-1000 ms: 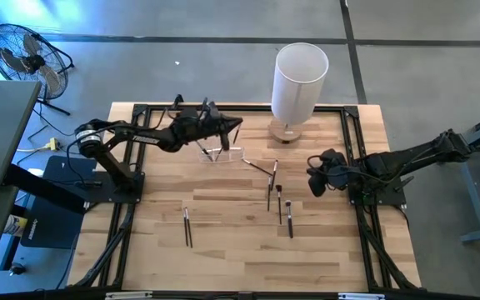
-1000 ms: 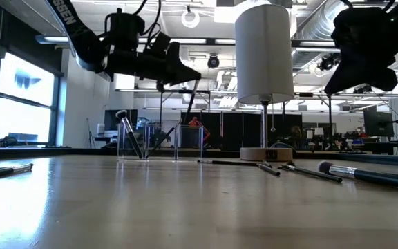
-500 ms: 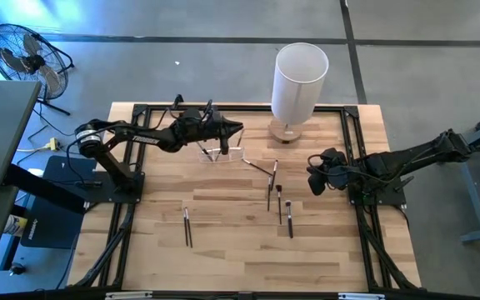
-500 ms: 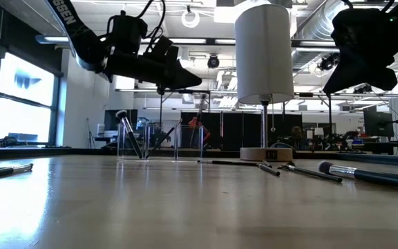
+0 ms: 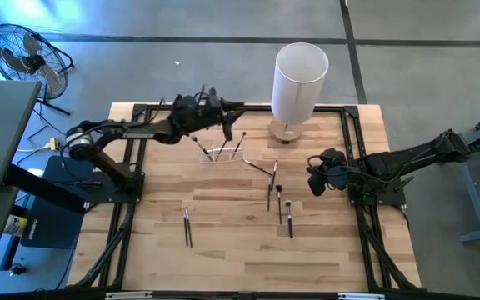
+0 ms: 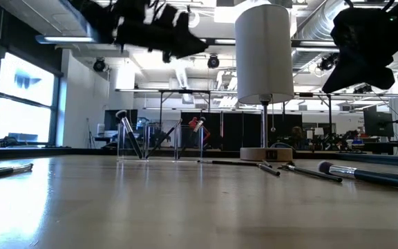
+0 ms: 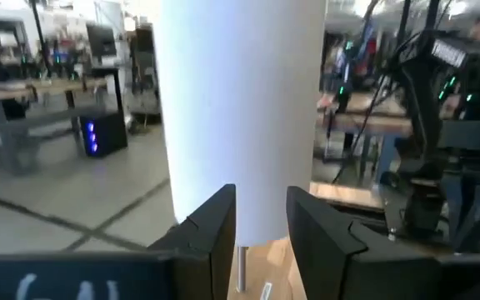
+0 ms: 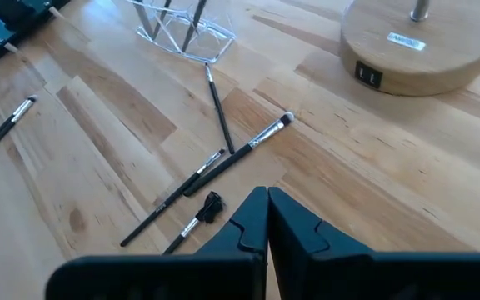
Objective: Put items in baskets/containers
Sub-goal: Put the black lash brush into the transparent organizer
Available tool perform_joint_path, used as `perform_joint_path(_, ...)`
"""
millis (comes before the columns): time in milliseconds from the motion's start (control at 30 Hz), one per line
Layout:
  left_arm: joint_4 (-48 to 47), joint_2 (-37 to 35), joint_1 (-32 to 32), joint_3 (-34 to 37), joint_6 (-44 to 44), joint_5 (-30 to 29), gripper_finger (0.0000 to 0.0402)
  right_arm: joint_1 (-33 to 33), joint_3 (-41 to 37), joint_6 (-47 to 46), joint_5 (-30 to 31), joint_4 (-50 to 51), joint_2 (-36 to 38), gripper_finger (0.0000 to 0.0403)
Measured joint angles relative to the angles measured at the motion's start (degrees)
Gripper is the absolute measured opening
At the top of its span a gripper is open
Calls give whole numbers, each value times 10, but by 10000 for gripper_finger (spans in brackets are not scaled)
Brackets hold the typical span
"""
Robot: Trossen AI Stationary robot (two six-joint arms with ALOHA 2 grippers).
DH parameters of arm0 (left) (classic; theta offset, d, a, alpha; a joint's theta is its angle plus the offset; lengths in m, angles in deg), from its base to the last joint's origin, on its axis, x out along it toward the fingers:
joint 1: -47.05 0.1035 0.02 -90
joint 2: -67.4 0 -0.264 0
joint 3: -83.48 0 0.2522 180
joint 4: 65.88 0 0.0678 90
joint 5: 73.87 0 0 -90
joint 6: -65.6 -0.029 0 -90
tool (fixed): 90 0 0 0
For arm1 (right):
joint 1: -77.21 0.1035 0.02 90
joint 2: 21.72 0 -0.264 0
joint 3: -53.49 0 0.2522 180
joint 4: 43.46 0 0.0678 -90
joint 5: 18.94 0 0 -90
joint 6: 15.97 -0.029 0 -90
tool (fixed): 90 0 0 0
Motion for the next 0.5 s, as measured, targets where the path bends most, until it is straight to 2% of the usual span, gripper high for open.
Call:
perform_joint_path(167,-342,-2,-57,-163,0,-94,108,0,0,50,-2,-25,0,6)
perform_joint_path(267,-541,10,-90,-265,58,-134,108,0,0,91,-2,-38,0,9)
perform_joint_path(400,-707,48,-133,-340,199,-148,108,0,0,114,-3,-47,0,7)
perform_joint_path(500,-751,55,-167,-357,295,-143,92,0,0,126,-4,-48,0,3)
